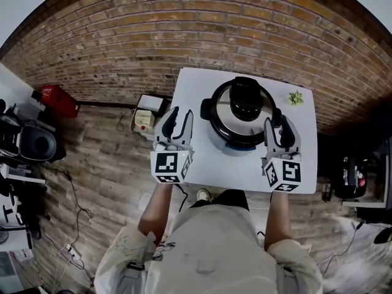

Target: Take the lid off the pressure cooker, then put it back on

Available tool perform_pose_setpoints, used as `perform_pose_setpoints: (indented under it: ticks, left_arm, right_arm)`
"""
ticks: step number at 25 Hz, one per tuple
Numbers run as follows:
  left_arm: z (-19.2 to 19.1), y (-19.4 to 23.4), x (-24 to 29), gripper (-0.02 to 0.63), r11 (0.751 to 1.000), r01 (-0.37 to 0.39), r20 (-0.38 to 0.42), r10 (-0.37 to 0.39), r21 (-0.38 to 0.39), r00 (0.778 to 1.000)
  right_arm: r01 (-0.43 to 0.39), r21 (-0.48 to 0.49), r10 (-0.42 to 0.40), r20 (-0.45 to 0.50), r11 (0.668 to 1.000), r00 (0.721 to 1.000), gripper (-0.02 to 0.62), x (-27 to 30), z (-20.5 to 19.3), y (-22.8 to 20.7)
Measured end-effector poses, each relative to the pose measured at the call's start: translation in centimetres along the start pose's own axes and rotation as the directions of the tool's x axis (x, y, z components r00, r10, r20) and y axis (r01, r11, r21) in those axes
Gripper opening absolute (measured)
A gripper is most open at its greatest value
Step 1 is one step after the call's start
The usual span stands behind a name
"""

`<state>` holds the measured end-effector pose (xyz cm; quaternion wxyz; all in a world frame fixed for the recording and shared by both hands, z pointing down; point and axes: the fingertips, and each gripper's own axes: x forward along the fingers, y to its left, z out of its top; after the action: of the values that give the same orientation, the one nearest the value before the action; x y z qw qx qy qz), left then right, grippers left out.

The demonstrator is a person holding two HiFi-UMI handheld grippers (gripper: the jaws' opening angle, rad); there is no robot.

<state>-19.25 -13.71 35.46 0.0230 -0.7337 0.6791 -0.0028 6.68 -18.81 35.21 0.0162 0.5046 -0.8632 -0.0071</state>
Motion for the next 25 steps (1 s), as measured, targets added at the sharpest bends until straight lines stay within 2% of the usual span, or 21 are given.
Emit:
perform_pose_setpoints:
  ticks: [7, 20, 22, 25]
  left_arm:
    - [-0.6, -0.5, 2.5, 0.152, 0.999, 0.049, 0.004, -0.049, 0.003, 0.999]
    - [-0.5, -0.5, 5.1, 0.152, 0.998, 0.056, 0.000, -0.056, 0.029, 0.998]
    - [-0.9, -0.5, 5.3, 0.152, 0.997, 0.069, -0.013, -0.069, 0.014, 0.998]
    - [-1.9, -0.5, 5.6, 0.152, 0.991, 0.126, -0.055, -0.129, -0.054, 0.990]
  right_arm:
    - [0.060, 0.018, -0.060, 0.010, 0.998, 0.998, 0.212, 0.3, -0.5, -2.1]
    - [0.044, 0.014, -0.045, 0.029, 0.999, 0.999, 0.212, 2.7, -0.2, -3.5]
    - [0.038, 0.007, -0.038, 0.029, 0.999, 0.999, 0.212, 2.8, -0.1, -3.5]
    - [0.021, -0.013, -0.020, 0.032, 1.000, 0.999, 0.213, 3.1, 0.3, -3.3]
